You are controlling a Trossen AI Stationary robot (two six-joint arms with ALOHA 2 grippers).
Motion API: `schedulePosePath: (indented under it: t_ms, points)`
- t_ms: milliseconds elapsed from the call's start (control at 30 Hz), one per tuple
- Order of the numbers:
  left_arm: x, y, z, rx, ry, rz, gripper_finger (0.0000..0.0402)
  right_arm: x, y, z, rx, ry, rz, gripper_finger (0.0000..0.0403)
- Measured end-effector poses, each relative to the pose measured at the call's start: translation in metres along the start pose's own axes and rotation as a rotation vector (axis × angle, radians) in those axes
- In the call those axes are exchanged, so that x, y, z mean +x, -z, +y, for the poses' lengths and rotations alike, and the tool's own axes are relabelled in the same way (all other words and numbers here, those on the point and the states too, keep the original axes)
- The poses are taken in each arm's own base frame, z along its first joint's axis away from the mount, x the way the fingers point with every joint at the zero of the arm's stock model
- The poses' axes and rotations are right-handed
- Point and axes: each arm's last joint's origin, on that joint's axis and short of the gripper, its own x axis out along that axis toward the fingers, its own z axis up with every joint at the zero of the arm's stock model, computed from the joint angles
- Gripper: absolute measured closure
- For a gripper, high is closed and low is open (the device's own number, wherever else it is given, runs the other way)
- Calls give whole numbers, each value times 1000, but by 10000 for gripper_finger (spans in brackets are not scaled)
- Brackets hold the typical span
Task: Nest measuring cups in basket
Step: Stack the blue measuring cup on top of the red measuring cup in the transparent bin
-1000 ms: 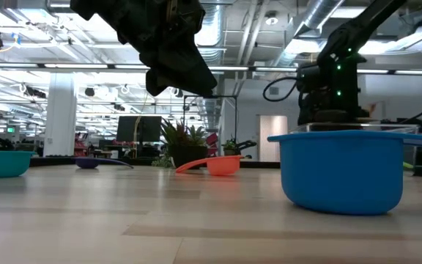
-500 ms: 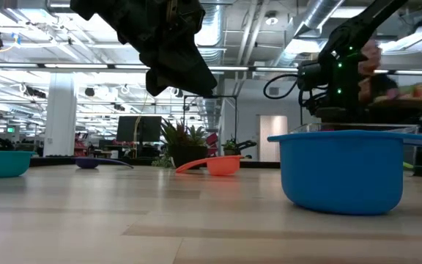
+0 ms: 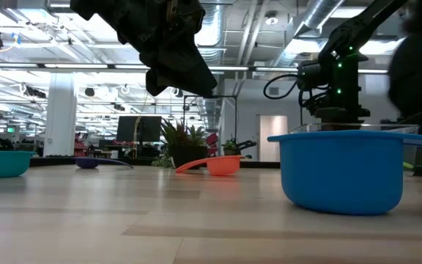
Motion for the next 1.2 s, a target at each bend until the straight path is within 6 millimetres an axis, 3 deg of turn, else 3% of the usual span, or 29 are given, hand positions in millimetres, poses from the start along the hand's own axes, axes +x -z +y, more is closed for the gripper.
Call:
schedulePosePath:
  t_ms: [267, 600, 1000, 1200]
  points:
    - [0, 0, 0, 0, 0, 0, 313, 0, 2, 0, 27, 8, 21, 210]
    - [0, 0, 0, 26, -1, 0, 313, -8, 9, -2, 4, 18, 130, 226]
    - [0, 0, 0, 32, -2, 3, 313, -62, -9, -3, 41, 7, 116, 247]
    - [0, 1, 0, 32, -4, 6, 313, -93, -7, 12, 98, -112, 166, 252]
